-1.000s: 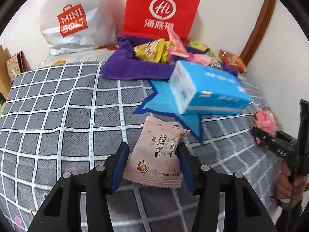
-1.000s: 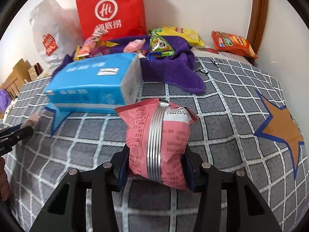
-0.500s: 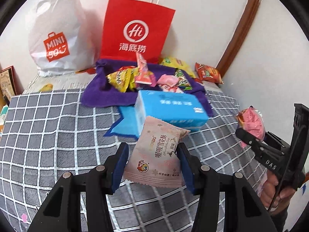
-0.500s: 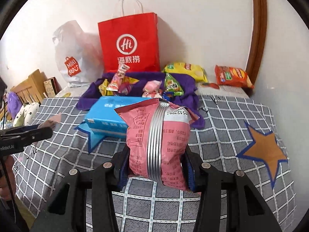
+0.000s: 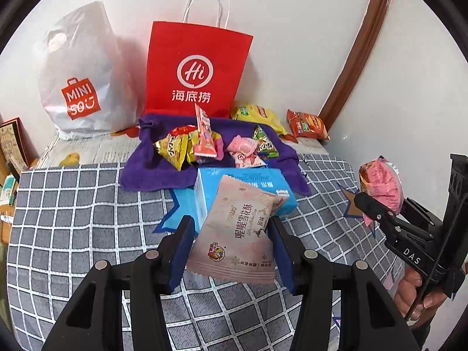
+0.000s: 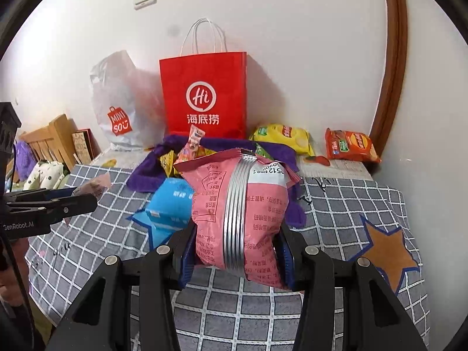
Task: Organize snacks
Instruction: 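Carry the pink chip bag with the right gripper toward the cloth while the left carries the pale packet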
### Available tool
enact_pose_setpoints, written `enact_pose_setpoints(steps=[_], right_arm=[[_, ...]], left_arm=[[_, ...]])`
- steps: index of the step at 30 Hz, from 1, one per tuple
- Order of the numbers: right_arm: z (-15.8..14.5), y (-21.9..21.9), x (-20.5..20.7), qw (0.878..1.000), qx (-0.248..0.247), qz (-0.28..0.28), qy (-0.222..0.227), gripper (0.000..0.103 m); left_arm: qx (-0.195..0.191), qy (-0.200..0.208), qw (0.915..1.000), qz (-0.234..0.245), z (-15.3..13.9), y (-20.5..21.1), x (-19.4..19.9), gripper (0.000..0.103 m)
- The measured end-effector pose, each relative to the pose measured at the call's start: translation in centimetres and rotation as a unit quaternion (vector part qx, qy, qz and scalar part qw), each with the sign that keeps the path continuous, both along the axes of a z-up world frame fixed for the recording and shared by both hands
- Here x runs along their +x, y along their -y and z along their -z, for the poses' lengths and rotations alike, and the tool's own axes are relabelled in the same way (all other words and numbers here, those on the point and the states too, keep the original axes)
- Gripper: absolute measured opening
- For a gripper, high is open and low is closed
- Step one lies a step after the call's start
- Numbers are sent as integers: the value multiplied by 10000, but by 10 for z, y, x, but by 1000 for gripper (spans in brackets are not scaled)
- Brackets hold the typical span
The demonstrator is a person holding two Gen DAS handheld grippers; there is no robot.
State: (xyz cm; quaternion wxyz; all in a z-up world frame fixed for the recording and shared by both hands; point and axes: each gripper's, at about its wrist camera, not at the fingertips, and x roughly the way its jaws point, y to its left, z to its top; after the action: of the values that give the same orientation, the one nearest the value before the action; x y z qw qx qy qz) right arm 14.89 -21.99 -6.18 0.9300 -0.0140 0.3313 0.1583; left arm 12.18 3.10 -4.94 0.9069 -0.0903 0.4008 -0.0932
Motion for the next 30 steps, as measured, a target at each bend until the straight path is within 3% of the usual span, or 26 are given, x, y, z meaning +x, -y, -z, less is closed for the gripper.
enact_pose_setpoints(steps=[30], right_arm=[[-47,-10,62,9997,218,116,-15,47]], left_arm=[[-28,123,9999,-77,-36,-10,54,49]])
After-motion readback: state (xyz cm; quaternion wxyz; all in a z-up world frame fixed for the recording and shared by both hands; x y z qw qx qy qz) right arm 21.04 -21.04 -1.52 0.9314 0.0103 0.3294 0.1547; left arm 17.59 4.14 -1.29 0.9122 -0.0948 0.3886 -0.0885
